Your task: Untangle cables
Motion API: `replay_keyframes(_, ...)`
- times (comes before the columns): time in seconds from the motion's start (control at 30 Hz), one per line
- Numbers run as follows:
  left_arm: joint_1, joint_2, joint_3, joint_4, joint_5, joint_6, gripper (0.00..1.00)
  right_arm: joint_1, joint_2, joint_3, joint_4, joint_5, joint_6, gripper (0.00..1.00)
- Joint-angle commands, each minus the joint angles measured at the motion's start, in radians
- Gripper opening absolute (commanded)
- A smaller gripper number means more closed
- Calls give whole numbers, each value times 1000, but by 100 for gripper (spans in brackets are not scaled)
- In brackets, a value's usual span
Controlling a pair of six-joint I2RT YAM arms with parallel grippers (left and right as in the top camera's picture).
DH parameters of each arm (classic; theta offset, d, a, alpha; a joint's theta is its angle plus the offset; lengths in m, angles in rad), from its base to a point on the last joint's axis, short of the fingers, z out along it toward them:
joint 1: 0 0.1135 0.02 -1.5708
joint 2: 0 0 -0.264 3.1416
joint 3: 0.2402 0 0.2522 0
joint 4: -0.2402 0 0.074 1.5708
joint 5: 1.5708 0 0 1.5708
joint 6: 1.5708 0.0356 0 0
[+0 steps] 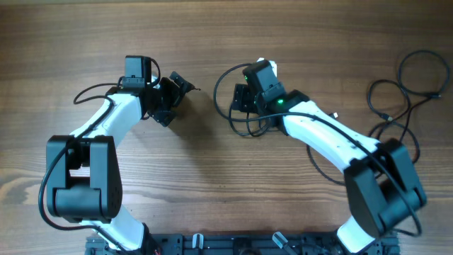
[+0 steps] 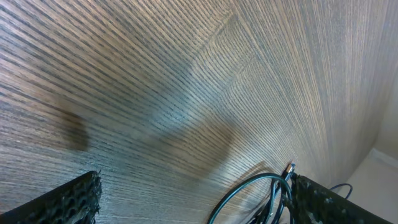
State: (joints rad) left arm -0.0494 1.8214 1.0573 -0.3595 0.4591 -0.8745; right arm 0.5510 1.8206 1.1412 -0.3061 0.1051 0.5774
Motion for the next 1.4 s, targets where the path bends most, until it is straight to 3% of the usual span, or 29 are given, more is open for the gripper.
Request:
replay_keyframes(0.0, 2, -23, 1, 0, 12, 6, 100, 0, 83, -15, 22, 29, 2, 65)
replay_keyframes(0.1, 2, -23, 1, 0, 12, 6, 100, 0, 95, -15, 40, 29, 2, 34)
replay_keyframes(0.17, 1, -23, 1, 0, 12, 6, 100, 0, 95, -15, 44, 29, 2, 7)
replay_keyframes(0.33, 1, -23, 1, 0, 12, 6, 100, -33, 35, 5, 29, 169, -15, 4)
replay_keyframes(0.67, 1, -23, 1, 0, 12, 6, 100, -274, -143, 11, -23, 182, -35, 5)
replay_keyframes(0.73, 1, -23, 1, 0, 12, 6, 100, -324, -141, 10, -77, 183, -35, 12)
replay_keyframes(0.9, 1, -23, 1, 0, 12, 6, 100, -400, -141, 10, -151, 183, -35, 15)
replay_keyframes(0.93, 1, -23, 1, 0, 12, 6, 100, -412, -141, 10, -156, 183, -35, 22)
replay_keyframes(1.0, 1, -23, 1, 0, 12, 6, 100, -426, -141, 10, -159, 182, -35, 59)
replay_keyframes(1.03, 1, -23, 1, -1, 12, 6, 100, -426, -141, 10, -159, 179, -34, 68)
replay_keyframes(1.07, 1, -23, 1, 0, 12, 6, 100, -426, -141, 10, -159, 145, -35, 84)
replay_keyframes(1.13, 1, -23, 1, 0, 12, 6, 100, -426, -141, 10, -159, 57, -44, 95)
replay_keyframes(1.17, 1, -23, 1, 0, 12, 6, 100, -426, -141, 10, -158, -20, -84, 99)
replay_keyframes(1.3, 1, -23, 1, 0, 12, 6, 100, -426, -141, 10, -180, -309, -215, 100)
replay_keyframes(1.37, 1, -23, 1, 0, 12, 6, 100, -426, -141, 10, -193, -313, -209, 99)
